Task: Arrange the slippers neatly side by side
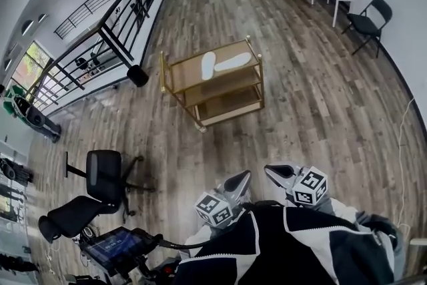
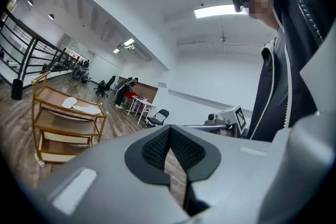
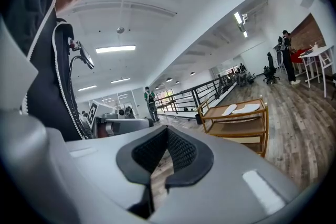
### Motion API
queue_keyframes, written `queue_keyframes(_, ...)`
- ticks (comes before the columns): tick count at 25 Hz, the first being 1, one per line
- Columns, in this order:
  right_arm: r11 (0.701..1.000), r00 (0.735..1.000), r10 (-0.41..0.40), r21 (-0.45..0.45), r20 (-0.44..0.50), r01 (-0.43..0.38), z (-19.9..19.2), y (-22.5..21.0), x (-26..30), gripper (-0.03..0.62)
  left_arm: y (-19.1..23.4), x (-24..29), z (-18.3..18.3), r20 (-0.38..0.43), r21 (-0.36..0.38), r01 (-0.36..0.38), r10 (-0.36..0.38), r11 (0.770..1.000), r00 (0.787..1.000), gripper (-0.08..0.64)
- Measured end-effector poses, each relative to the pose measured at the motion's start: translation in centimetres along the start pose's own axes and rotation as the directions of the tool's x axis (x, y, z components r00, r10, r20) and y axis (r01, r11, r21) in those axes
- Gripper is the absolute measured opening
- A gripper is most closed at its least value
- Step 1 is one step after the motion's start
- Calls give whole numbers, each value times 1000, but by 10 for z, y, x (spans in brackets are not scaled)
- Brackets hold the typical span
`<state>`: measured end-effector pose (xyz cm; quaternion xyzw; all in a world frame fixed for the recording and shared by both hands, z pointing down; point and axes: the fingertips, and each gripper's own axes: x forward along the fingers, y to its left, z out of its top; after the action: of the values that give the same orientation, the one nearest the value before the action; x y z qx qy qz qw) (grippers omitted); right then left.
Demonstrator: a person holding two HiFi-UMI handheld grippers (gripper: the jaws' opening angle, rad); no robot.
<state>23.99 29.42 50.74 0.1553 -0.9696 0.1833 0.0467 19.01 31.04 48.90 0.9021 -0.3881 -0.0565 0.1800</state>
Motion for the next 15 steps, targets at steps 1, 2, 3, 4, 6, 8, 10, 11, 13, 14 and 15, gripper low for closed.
queue_keyframes(1,1000,1000,-7,-1,4,7,4,-6,8,5,10,3,4,-3,0,10,-10,1000,1000,20)
queue_keyframes(2,1000,1000,-17,-1,11,17,8,-13,17,5,20,7,8,-6,0,21,-21,1000,1000,20)
queue_keyframes(3,1000,999,-26,-2,20,26,14,-19,26,5,31,11,14,-8,1,33,-33,999,999,20)
queue_keyframes(4,999,999,-32,-4,29,32,21,-24,35,5,41,14,20,-10,5,46,-45,999,999,20)
queue_keyframes(6,999,998,-40,-10,44,40,34,-33,55,5,61,18,31,-14,9,70,-70,997,997,20)
queue_keyframes(8,998,997,-55,-5,57,55,46,-41,75,5,81,19,44,-15,3,89,-89,996,996,18)
queue_keyframes(10,997,995,-73,1,67,73,56,-50,94,5,102,19,54,-22,9,98,-98,995,995,20)
queue_keyframes(11,997,994,-80,5,71,80,58,-55,104,5,113,18,58,-24,12,100,-100,995,995,20)
queue_keyframes(13,996,993,-90,10,75,90,57,-65,125,5,136,16,62,-26,12,102,-102,995,994,20)
queue_keyframes(14,996,993,-93,10,74,93,57,-69,134,5,147,15,62,-27,9,103,-103,995,994,20)
queue_keyframes(15,996,993,-94,8,72,94,57,-71,143,5,156,13,62,-27,5,105,-105,994,994,18)
